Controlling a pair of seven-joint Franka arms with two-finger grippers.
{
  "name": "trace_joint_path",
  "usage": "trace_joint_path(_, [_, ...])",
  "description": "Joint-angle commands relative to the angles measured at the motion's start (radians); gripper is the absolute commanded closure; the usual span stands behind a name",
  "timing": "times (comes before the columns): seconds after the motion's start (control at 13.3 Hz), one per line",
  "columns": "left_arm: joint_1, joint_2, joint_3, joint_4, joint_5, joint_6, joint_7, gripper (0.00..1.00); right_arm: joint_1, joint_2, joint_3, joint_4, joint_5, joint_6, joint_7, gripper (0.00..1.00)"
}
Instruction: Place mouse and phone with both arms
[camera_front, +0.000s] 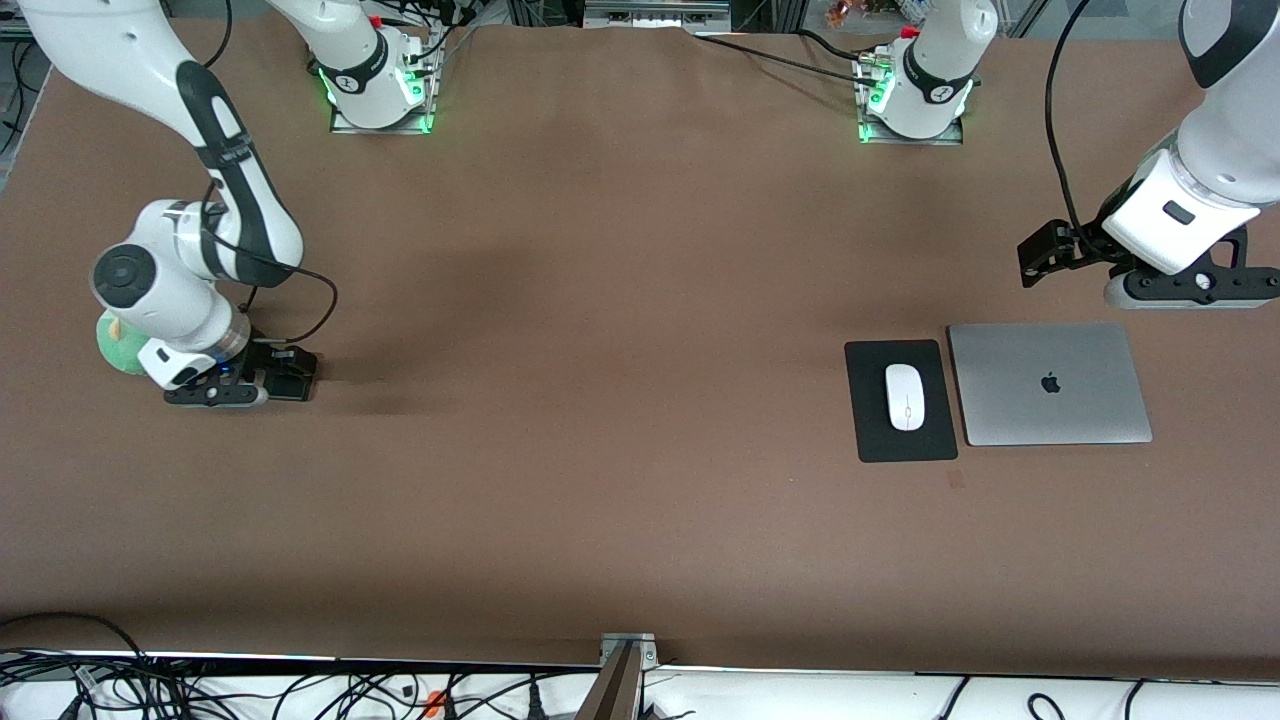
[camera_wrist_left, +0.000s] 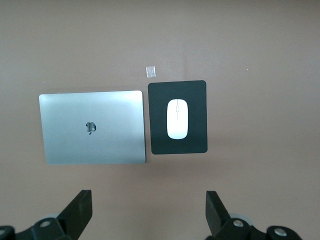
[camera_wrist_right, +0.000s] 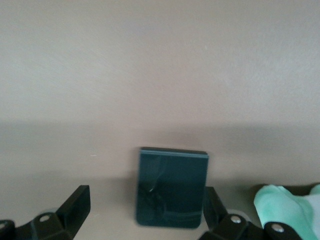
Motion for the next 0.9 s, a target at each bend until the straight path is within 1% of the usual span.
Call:
trace_joint_path(0.0, [0.013,0.003,-0.009,0.015,-0.018,0.000,0.017,0.00,-0.012,-0.060,0.021,0.157,0.064,-0.291,-0.021,0.00])
trace_joint_path(0.15, [0.013,0.003,-0.009,0.015,-0.018,0.000,0.015,0.00,-0.012,-0.071,0.022,0.289,0.076,-0.493,-0.019,0.00])
trace_joint_path(0.23, [0.013,0.001,-0.009,0.015,-0.018,0.000,0.015,0.00,-0.012,-0.090,0.022,0.338,0.094,-0.582,-0.019,0.00])
trace_joint_path(0.3, [0.013,0.001,-0.009,0.015,-0.018,0.000,0.014,0.00,-0.012,-0.120,0.022,0.367,0.094,-0.651,-0.015,0.00])
trace_joint_path(0.53, [0.013,0.001,-0.009,0.015,-0.018,0.000,0.012,0.00,-0.009,-0.273,0.021,0.378,0.076,-0.733,-0.009,0.00])
trace_joint_path(0.6, [0.013,0.001,-0.009,0.017,-0.018,0.000,0.012,0.00,-0.009,-0.304,0.016,0.378,0.074,-0.765,-0.010,0.00])
trace_joint_path(0.68, [0.013,0.001,-0.009,0.017,-0.018,0.000,0.012,0.00,-0.009,-0.321,0.010,0.395,0.062,-0.808,-0.012,0.00])
trace_joint_path(0.83, [0.013,0.001,-0.009,0.017,-0.018,0.000,0.011,0.00,-0.008,-0.335,0.004,0.476,-0.005,-0.912,-0.007,0.00])
